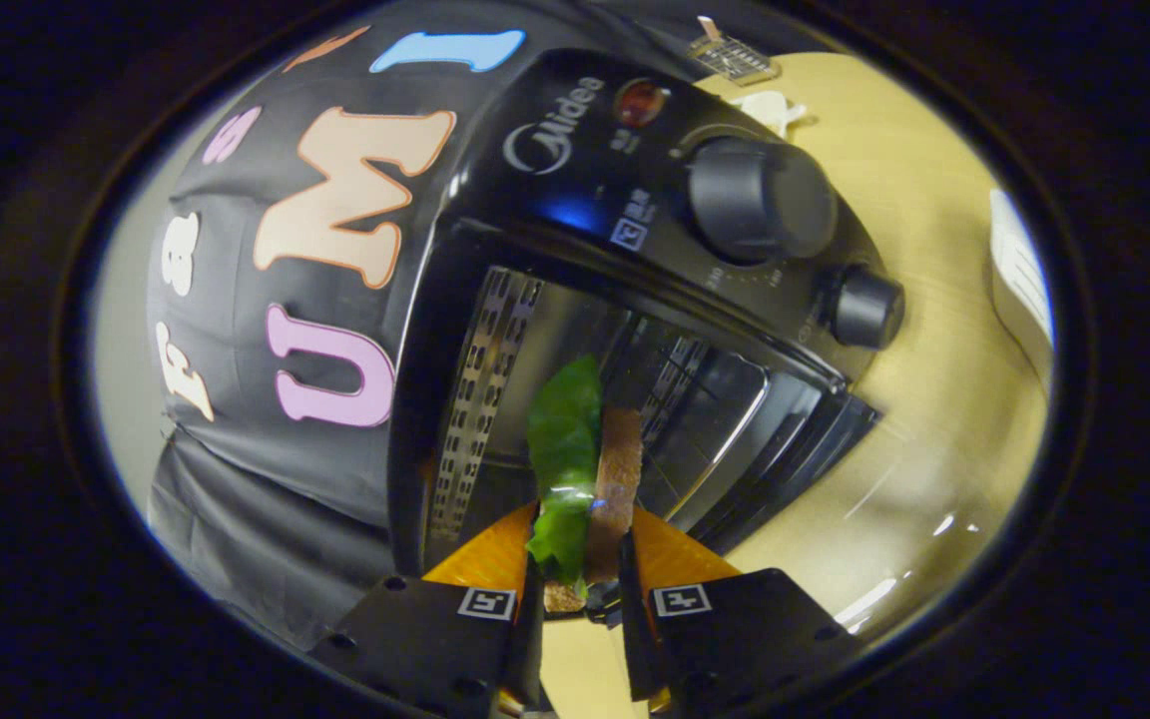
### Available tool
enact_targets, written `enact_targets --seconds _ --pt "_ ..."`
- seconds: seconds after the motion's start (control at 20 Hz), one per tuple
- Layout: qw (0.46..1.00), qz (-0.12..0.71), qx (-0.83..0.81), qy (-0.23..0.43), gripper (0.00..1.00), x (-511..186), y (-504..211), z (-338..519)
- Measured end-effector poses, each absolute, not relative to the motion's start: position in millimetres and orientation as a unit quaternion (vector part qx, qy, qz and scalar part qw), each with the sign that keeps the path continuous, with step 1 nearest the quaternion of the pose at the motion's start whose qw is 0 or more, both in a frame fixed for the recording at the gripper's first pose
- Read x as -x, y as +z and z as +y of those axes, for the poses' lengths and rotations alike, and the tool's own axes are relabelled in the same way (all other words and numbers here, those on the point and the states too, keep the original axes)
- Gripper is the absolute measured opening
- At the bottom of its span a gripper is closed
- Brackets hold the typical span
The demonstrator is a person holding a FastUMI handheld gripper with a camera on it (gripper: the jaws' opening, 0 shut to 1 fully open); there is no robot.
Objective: Open the toaster oven, put the food inside, and close the toaster oven door.
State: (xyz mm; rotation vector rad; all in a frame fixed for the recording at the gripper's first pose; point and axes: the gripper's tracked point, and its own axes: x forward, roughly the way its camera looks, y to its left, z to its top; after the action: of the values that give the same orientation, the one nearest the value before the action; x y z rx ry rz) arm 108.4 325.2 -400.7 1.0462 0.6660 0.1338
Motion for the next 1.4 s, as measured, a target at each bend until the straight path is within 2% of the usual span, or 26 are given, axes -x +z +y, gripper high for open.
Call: enact_targets --seconds 0.25,0.6,0.75,0.9,1.4 --pt "0.864 0.306 -0.398 0.052 0.37 -116 -407 322" --pt "0.94 0.275 -0.194 0.061 0.98 -115 -391 306" --pt "0.959 0.232 -0.147 0.069 0.98 -110 -362 298" --pt "0.962 0.238 -0.112 0.075 0.99 -82 -352 284" --pt "0.904 0.406 -0.063 0.12 0.99 77 -398 244"
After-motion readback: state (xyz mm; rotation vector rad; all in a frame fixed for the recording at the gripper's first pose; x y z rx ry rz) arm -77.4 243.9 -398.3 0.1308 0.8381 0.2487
